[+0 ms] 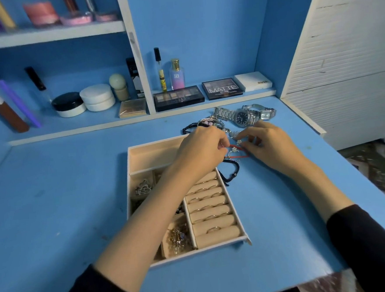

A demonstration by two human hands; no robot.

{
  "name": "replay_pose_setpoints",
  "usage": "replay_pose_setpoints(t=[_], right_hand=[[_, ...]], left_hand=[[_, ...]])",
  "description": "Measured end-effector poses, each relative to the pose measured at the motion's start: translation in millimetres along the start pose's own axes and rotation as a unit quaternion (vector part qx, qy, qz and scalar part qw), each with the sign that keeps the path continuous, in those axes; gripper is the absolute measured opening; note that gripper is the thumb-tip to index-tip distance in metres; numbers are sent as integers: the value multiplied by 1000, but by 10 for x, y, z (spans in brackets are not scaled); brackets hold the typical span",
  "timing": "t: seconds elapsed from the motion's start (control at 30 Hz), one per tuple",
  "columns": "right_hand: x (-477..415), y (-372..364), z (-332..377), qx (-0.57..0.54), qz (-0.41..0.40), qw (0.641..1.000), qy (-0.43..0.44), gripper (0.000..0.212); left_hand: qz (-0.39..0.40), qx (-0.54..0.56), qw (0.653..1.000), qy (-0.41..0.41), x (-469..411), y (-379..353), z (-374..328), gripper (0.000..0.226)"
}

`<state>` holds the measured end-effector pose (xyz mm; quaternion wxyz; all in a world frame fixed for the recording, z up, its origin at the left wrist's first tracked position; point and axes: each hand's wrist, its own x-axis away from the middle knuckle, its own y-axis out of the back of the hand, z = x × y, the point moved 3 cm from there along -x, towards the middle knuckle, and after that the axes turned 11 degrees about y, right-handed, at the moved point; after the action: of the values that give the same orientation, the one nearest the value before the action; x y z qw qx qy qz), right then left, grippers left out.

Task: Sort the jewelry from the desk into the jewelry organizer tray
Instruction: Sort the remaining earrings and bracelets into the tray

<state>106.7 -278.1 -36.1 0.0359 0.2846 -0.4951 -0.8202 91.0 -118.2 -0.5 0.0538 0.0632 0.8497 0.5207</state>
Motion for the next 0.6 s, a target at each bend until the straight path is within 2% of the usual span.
replay_pose_setpoints(t=[0.17, 0.3, 0.47, 0.6], right_hand=[[23, 6, -27, -28, -8, 1000, 2, 5], [61, 83, -53, -157, -63, 983, -71, 6], [79, 94, -117, -339, -94, 921, -170, 9], [72, 119, -103, -426, -116, 876, -196, 12]], left_hand=[[13, -15, 1000, 3, -75, -64, -46, 15], [15, -22, 1000, 4, -117, -106, -70, 12], [10, -31, 999, 7, -128, -128, -111, 12], [5, -46, 999, 4, -123, -136, -147, 13]])
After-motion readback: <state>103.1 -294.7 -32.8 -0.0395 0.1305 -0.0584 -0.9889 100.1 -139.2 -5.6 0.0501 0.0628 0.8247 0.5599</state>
